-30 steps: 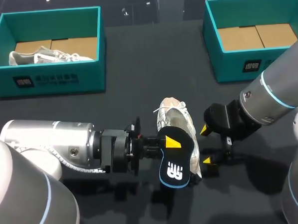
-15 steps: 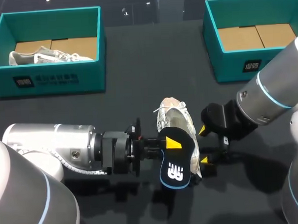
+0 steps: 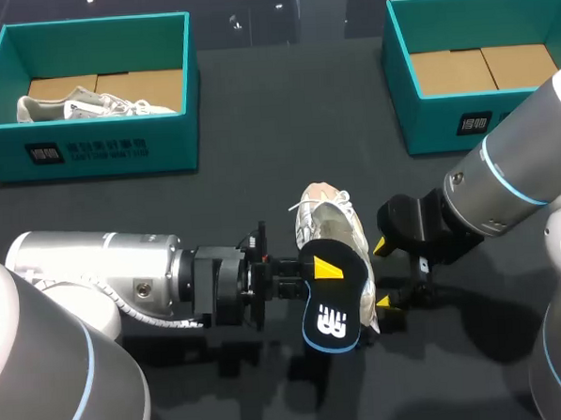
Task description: Take the shoe out of the shoebox, open the shoe tongue, remove and reinsert the insole, then place the shoe into the shoebox
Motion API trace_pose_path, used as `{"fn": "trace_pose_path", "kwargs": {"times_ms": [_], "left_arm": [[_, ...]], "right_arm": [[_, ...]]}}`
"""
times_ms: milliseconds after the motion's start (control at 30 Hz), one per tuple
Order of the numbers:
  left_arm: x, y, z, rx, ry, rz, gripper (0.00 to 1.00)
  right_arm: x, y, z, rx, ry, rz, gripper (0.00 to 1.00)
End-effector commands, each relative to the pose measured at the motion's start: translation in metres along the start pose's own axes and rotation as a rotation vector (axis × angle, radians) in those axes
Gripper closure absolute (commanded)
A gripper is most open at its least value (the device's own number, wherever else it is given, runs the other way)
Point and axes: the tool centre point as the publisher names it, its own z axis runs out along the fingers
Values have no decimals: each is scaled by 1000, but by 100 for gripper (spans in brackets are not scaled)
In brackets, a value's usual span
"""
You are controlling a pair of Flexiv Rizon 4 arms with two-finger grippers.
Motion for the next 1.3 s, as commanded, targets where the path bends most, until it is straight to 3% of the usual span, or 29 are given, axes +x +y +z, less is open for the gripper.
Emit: {"fn": "trace_pose_path", "kwargs": {"times_ms": [33,367,833,1067,1300], "left_arm": [[2,8,10,10,-2,-30,100],[12,1,22,89,-29,-107,100],[10,2,27,89,-25,-113,100],[5,21,30,87,-72,-218,100],[7,27,35,110,-72,-255,100]], "right_arm": [[2,0,1,1,-4,0,0],[2,0,1,1,-4,0,0],[2,0,1,1,-4,0,0],[2,0,1,1,-4,0,0],[2,0,1,1,-4,0,0]]}}
